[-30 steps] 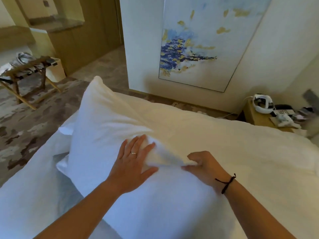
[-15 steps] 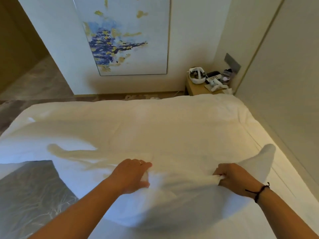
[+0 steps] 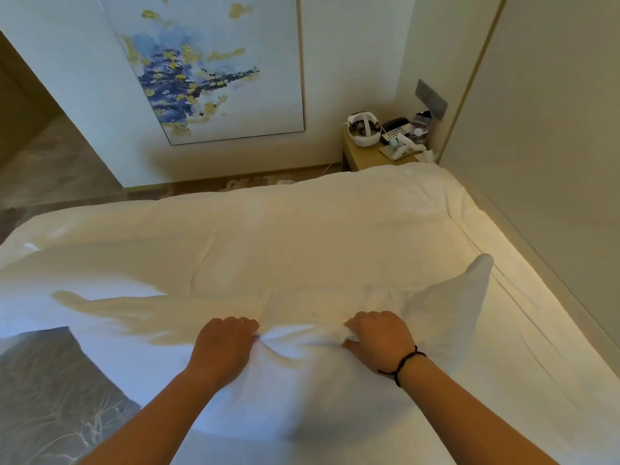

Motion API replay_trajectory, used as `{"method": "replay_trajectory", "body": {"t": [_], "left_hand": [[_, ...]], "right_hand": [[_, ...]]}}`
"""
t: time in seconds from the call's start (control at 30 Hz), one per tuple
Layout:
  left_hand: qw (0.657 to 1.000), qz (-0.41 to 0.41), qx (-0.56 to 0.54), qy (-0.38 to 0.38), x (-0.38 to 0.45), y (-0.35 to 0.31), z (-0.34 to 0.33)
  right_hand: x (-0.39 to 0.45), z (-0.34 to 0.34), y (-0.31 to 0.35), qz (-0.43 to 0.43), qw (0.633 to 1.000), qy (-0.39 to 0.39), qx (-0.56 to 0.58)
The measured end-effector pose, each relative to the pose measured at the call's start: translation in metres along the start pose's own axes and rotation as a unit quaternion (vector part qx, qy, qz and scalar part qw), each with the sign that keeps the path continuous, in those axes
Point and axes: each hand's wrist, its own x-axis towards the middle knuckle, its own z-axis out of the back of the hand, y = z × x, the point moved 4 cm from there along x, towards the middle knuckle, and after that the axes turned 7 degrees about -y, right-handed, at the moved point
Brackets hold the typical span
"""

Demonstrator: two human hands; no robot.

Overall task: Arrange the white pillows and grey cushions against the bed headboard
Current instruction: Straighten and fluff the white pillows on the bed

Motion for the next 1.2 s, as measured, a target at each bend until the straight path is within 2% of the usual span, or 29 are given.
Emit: {"method": "replay_trajectory", "body": {"t": [0.17, 0.3, 0.47, 0.63, 0.83, 0.97, 1.07, 1.13, 1.2], "left_hand": [[0.998, -0.014, -0.027, -0.063, 0.014, -0.009, -0.008], [0.996, -0.022, -0.034, -0.083, 0.02, -0.015, -0.015], [0.99, -0.004, -0.03, -0.139, 0.024, -0.022, 0.001], [0.979, 0.024, -0.048, -0.197, 0.071, -0.061, 0.047], [0.971, -0.02, -0.09, -0.222, 0.182, -0.178, 0.107], [0.967, -0.085, -0.096, -0.222, 0.274, -0.282, 0.14], [0.966, -0.132, -0.08, -0.205, 0.339, -0.377, 0.159], [0.966, -0.109, -0.137, -0.191, 0.37, -0.442, 0.159], [0.965, -0.076, -0.217, -0.129, 0.384, -0.502, 0.137]], "right_hand": [[-0.011, 0.0, -0.009, -0.08, 0.997, 0.012, 0.014], [-0.014, 0.004, -0.008, -0.119, 0.992, 0.003, 0.044], [-0.018, 0.01, -0.017, -0.119, 0.989, -0.022, 0.083], [-0.025, 0.047, -0.068, -0.099, 0.983, -0.084, 0.132], [-0.05, 0.112, -0.19, -0.168, 0.95, -0.19, 0.182], [-0.076, 0.146, -0.273, -0.208, 0.929, -0.266, 0.154], [-0.094, 0.162, -0.34, -0.27, 0.902, -0.311, 0.126], [-0.101, 0.166, -0.394, -0.33, 0.879, -0.325, 0.11], [-0.107, 0.158, -0.457, -0.417, 0.849, -0.309, 0.102]]}}
